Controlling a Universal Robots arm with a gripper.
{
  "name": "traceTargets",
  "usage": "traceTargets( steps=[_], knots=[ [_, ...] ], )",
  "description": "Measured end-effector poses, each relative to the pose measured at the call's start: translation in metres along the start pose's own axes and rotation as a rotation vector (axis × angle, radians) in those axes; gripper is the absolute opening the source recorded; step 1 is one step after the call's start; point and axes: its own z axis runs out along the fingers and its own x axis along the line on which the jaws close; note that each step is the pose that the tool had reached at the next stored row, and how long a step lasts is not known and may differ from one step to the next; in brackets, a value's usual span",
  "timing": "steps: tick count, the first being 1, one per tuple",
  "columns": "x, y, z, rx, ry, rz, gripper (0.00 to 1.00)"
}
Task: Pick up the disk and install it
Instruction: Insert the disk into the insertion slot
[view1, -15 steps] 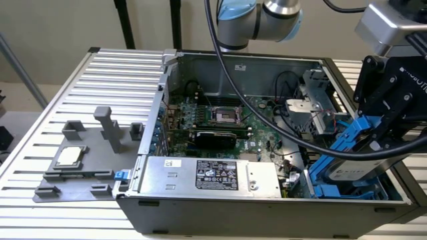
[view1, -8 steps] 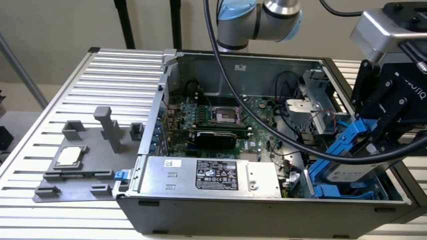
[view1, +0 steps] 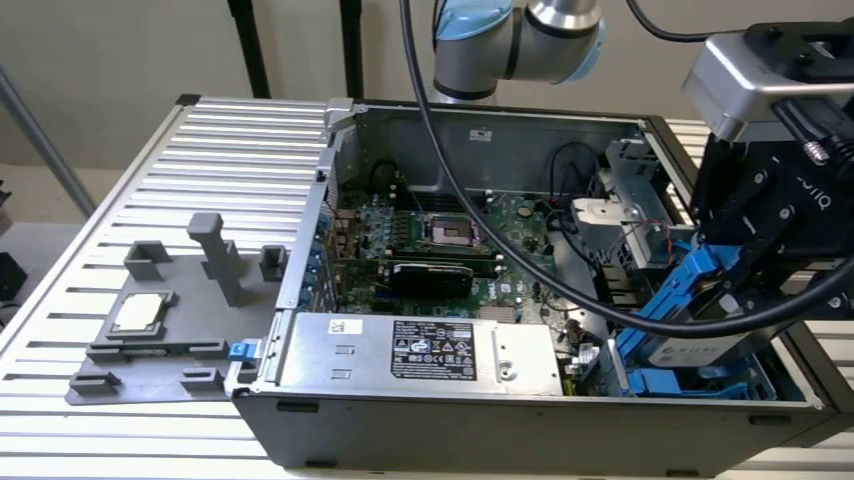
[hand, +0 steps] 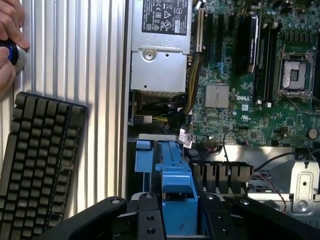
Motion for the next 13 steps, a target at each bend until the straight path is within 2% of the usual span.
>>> traceTargets(
  steps=[13],
  knots=[
    [0.0003,0.0003,0.0093,0.0001,-0.0002,0.0,0.34]
  ],
)
